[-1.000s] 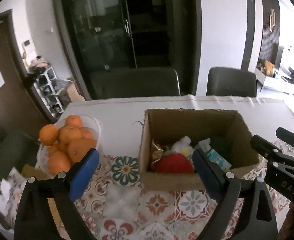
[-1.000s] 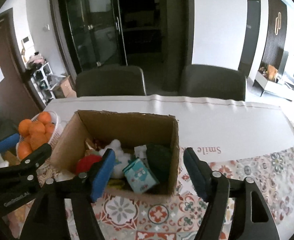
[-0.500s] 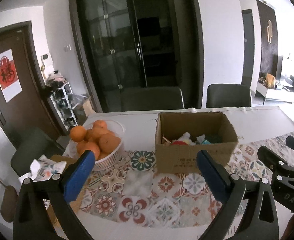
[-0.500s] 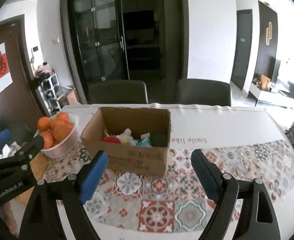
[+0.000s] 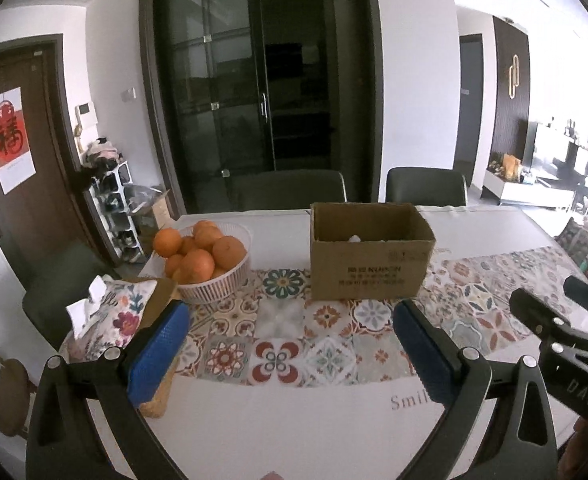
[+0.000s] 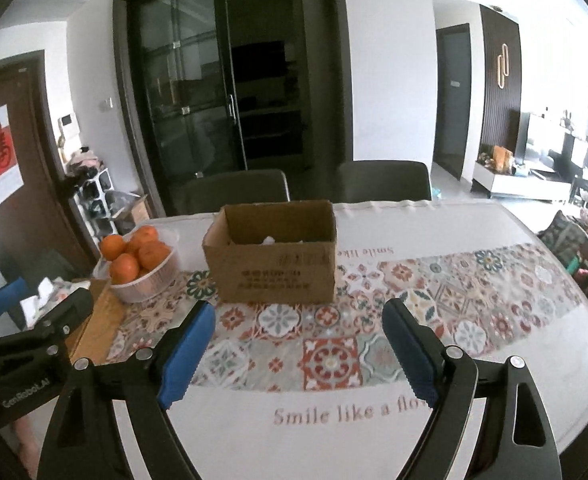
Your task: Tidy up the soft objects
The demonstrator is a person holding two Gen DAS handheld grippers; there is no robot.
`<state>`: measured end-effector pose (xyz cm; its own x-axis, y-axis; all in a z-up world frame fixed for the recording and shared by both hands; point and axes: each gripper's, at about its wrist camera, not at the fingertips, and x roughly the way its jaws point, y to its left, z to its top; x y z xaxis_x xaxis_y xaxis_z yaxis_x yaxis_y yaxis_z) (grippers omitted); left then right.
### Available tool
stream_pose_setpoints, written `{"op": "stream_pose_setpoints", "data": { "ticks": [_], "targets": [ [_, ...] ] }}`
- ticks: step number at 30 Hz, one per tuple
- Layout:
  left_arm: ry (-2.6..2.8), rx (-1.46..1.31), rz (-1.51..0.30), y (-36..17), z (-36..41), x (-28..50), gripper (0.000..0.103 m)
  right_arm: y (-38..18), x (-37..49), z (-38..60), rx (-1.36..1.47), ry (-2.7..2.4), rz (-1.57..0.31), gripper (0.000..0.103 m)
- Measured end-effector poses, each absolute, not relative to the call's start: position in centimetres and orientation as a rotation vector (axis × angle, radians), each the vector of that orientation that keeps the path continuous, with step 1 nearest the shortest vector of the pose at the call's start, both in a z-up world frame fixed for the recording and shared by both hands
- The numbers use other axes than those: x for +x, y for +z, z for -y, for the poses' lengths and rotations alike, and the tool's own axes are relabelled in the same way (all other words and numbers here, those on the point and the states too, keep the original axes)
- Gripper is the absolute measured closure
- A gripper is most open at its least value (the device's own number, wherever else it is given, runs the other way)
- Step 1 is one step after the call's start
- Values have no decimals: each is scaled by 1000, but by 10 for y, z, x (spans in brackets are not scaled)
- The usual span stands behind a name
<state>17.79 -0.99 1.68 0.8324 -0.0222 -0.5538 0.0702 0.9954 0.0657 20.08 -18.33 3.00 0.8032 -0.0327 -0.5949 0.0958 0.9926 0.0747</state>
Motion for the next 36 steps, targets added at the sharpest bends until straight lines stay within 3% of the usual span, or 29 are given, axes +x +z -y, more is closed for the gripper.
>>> {"op": "stream_pose_setpoints", "data": {
  "ticks": [13,36],
  "targets": [
    [-101,79,-555,28,3,106,0,45,115,167,114,-70,-608,17],
    [-105,87,-525,34,-5,36,0,54,37,150,97,-15,-561,17]
  ]
}}
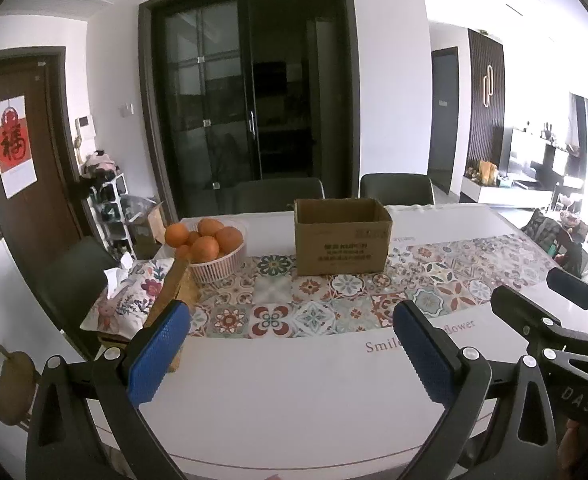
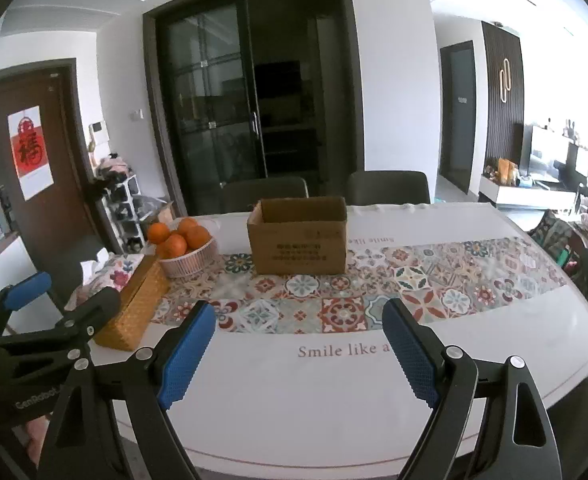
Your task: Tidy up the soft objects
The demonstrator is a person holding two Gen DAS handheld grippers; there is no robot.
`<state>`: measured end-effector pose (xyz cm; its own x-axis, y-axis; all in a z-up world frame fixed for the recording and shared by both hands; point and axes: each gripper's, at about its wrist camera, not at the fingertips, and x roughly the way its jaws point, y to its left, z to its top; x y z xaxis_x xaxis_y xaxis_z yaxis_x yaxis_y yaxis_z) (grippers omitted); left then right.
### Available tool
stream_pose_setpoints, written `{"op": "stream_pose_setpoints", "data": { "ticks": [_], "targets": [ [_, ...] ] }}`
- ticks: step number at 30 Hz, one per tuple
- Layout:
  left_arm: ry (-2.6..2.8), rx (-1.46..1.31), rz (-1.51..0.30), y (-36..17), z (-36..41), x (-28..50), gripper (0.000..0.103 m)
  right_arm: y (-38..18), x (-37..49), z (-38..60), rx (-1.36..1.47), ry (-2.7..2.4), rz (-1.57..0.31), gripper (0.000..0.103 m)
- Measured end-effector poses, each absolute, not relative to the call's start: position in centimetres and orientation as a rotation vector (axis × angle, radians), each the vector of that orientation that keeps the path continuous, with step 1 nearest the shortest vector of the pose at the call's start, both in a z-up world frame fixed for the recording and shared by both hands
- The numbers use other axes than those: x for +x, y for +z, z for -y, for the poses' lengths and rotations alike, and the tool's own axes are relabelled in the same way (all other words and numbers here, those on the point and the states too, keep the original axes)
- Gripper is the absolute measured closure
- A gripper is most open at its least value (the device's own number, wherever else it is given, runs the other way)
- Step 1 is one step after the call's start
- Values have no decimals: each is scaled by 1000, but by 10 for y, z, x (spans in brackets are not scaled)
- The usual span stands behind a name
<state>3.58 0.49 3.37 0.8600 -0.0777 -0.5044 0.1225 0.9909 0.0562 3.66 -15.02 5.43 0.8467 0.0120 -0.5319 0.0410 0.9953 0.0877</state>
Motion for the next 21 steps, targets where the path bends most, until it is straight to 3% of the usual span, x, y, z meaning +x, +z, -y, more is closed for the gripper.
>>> {"op": "stream_pose_setpoints", "data": {
  "ticks": [21],
  "targets": [
    [-121,78,-524,41,-7,24,0,66,26,141,85,-10,-540,17]
  ]
}}
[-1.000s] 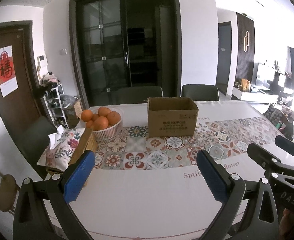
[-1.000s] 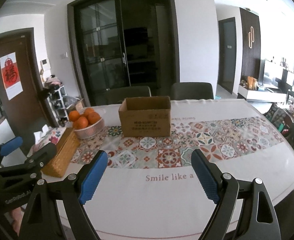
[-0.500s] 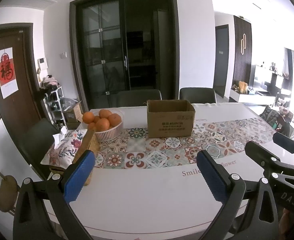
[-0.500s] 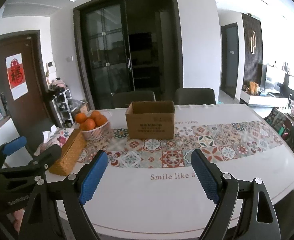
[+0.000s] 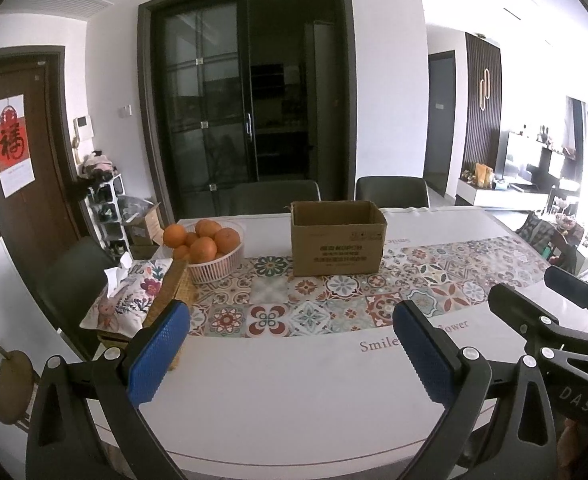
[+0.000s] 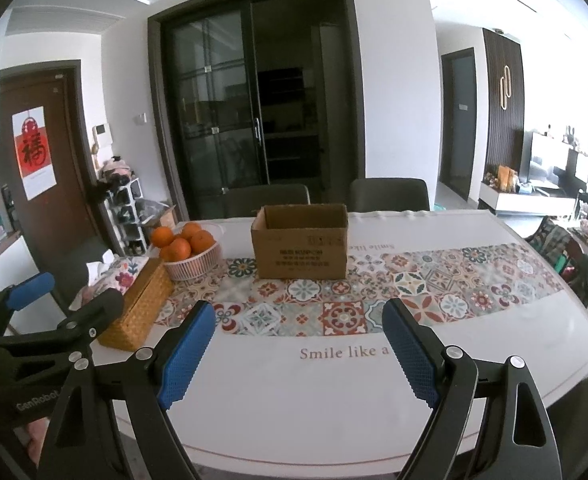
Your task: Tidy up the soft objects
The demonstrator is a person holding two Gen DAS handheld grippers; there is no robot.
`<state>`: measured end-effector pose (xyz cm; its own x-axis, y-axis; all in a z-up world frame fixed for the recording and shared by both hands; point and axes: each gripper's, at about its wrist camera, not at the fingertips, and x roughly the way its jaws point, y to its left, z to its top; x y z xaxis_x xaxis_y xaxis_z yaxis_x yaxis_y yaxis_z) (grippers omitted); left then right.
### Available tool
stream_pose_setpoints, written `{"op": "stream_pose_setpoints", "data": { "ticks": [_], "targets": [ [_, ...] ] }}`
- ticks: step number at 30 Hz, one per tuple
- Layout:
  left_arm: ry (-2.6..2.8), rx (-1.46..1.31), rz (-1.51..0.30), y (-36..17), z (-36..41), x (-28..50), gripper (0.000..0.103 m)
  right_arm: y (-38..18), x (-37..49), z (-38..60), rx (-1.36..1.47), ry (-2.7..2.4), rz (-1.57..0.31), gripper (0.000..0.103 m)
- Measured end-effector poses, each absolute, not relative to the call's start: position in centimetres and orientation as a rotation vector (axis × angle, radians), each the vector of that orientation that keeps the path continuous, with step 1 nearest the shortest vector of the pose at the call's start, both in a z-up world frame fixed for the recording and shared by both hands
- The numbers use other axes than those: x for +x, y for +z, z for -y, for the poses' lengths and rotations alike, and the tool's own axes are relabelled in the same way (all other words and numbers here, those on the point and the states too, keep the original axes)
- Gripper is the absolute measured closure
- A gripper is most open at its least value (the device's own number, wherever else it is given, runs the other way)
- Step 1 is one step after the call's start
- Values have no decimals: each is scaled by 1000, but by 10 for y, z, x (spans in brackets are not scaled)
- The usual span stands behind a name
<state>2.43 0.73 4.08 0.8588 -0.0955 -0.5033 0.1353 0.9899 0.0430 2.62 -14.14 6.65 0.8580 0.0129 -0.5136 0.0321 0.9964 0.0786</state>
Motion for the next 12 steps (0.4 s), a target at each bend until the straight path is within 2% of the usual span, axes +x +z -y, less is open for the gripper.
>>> {"op": "stream_pose_setpoints", "data": {
  "ticks": [12],
  "targets": [
    [-117,79,-525,45,-4,19,0,65,25,144,81,-19,-534,17]
  ]
}}
